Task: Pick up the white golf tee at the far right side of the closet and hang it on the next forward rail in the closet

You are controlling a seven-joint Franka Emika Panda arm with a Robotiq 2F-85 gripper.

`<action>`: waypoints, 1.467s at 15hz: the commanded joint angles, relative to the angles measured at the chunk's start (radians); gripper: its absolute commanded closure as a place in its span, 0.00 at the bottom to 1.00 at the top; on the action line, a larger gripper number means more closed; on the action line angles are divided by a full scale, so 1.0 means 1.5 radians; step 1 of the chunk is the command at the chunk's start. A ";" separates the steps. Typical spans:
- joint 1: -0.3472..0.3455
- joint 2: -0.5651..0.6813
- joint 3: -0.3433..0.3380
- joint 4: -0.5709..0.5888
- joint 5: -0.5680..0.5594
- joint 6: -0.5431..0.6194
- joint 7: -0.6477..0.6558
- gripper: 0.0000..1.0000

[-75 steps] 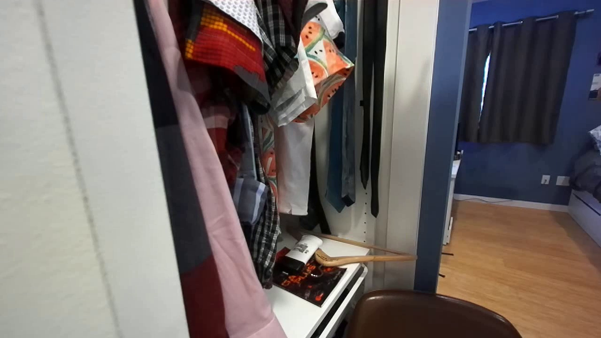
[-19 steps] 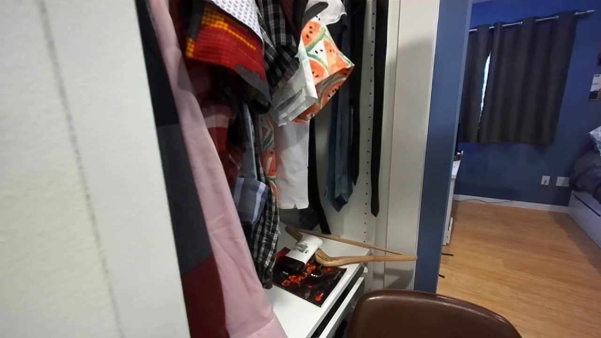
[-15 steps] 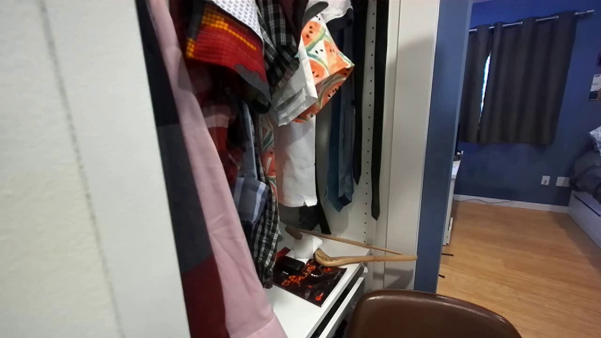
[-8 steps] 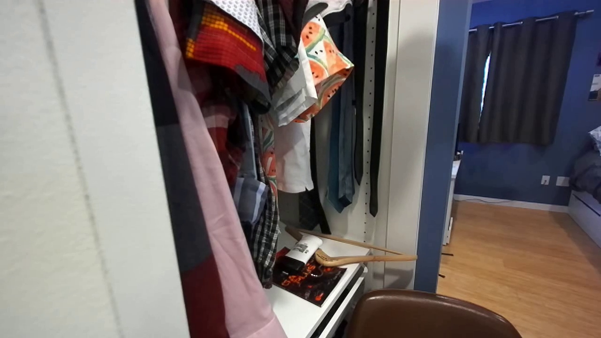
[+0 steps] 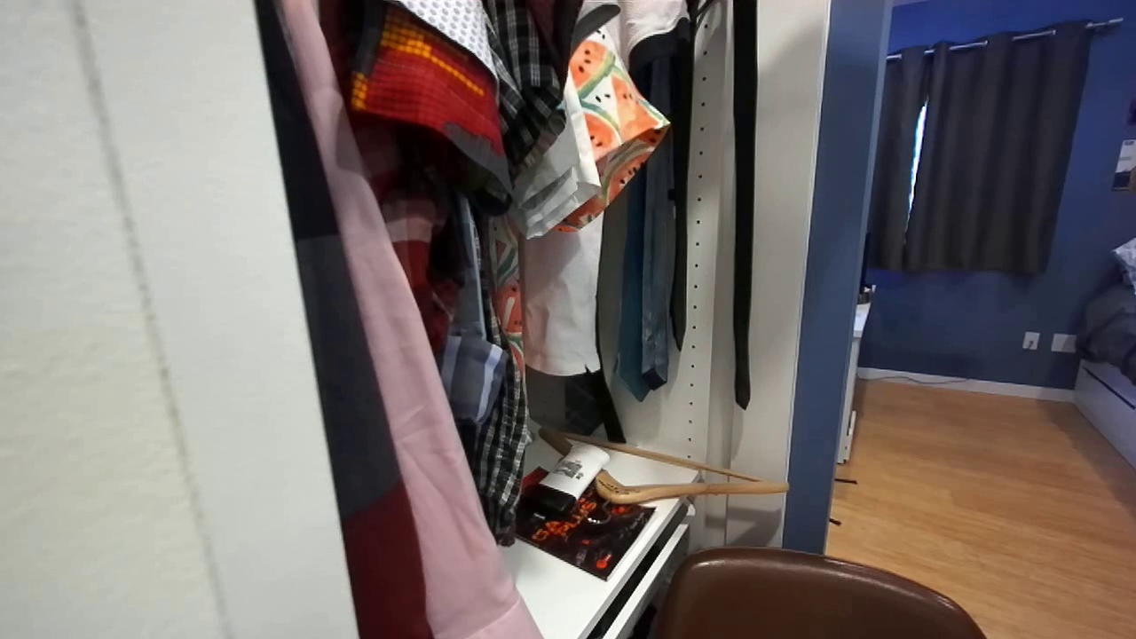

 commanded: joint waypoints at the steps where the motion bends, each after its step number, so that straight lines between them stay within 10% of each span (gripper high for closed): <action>1: 0.002 -0.076 0.002 -0.093 -0.034 0.016 0.050 0.95; 11: 0.008 -0.250 -0.016 -0.269 -0.013 0.006 0.115 0.95; 12: 0.001 -0.197 -0.007 -0.225 -0.015 0.022 0.091 0.82; 22: 0.001 -0.263 -0.020 -0.300 -0.039 0.019 0.153 0.95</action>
